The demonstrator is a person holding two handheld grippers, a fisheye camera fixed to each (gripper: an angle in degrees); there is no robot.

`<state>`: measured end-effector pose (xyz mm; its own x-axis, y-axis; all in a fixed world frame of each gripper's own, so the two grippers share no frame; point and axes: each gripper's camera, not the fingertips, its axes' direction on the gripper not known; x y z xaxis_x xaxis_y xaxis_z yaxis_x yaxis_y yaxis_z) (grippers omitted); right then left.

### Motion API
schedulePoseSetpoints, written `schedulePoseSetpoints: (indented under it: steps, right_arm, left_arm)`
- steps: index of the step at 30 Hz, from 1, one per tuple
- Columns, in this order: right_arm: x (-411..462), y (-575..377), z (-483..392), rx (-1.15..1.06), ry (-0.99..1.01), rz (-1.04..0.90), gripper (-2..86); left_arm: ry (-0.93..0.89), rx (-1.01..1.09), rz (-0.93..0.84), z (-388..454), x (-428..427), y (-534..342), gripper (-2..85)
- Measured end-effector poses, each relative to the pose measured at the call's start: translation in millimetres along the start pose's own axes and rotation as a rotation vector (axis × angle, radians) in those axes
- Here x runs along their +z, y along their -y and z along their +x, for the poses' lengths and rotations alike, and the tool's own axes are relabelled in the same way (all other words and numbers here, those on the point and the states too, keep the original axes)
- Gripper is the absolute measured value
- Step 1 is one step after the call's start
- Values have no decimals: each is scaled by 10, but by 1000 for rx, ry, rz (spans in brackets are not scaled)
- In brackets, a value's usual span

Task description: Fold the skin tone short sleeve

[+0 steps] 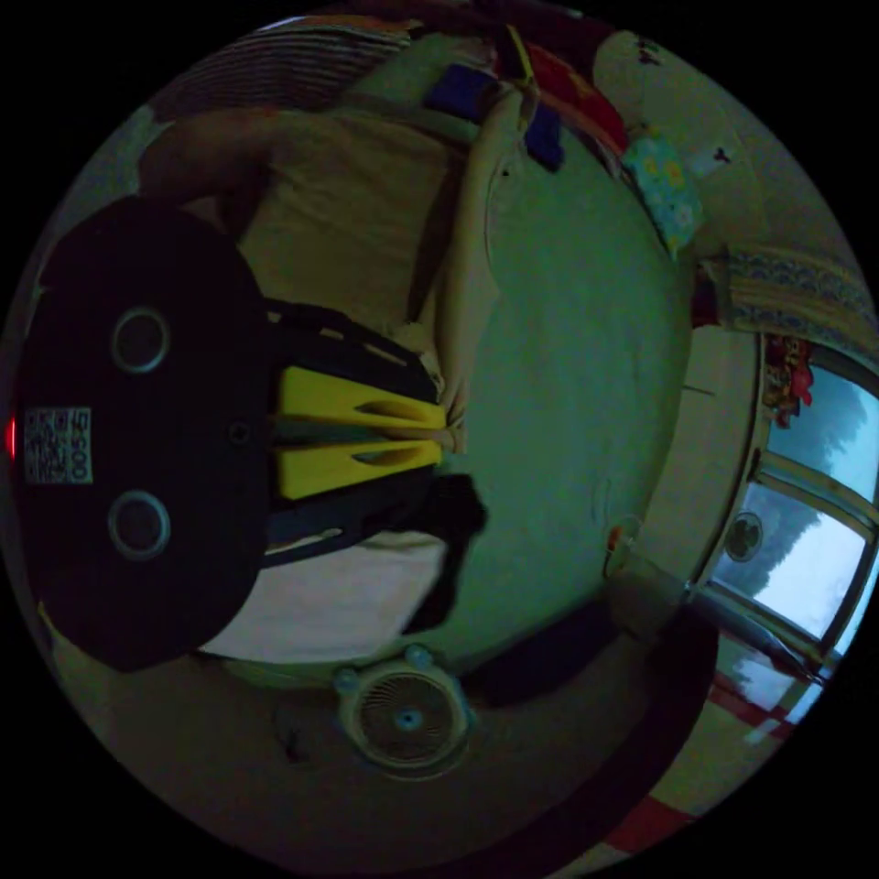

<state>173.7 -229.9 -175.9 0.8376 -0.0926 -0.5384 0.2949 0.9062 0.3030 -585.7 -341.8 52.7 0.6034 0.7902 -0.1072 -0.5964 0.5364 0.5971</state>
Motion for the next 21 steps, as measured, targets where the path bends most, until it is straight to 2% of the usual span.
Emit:
schedulePoseSetpoints:
  steps: [3, 5, 8, 12, 16, 21]
  right_arm:
    - [236, -603, -140, -49, 57, -183, 26]
    - [379, -970, -207, -70, 19, -272, 66]
    - [270, -1316, -133, -50, 38, -255, 78]
    - [-15, -1509, 61, -19, 71, -179, 86]
    - [-247, -1425, 274, 45, 134, -54, 99]
    - [5, -1138, 332, 97, 192, -35, 103]
  left_arm:
    - [-33, -39, -129, -39, 245, -679, 49]
    - [-68, -89, -211, -102, 440, -1020, 65]
    - [-57, -140, -258, -195, 505, -1482, 85]
    - [-18, -118, -193, -307, 223, -1807, 113]
    - [-37, -133, -71, -474, -1, -1772, 139]
    - [-78, -150, -56, -637, 244, -1576, 164]
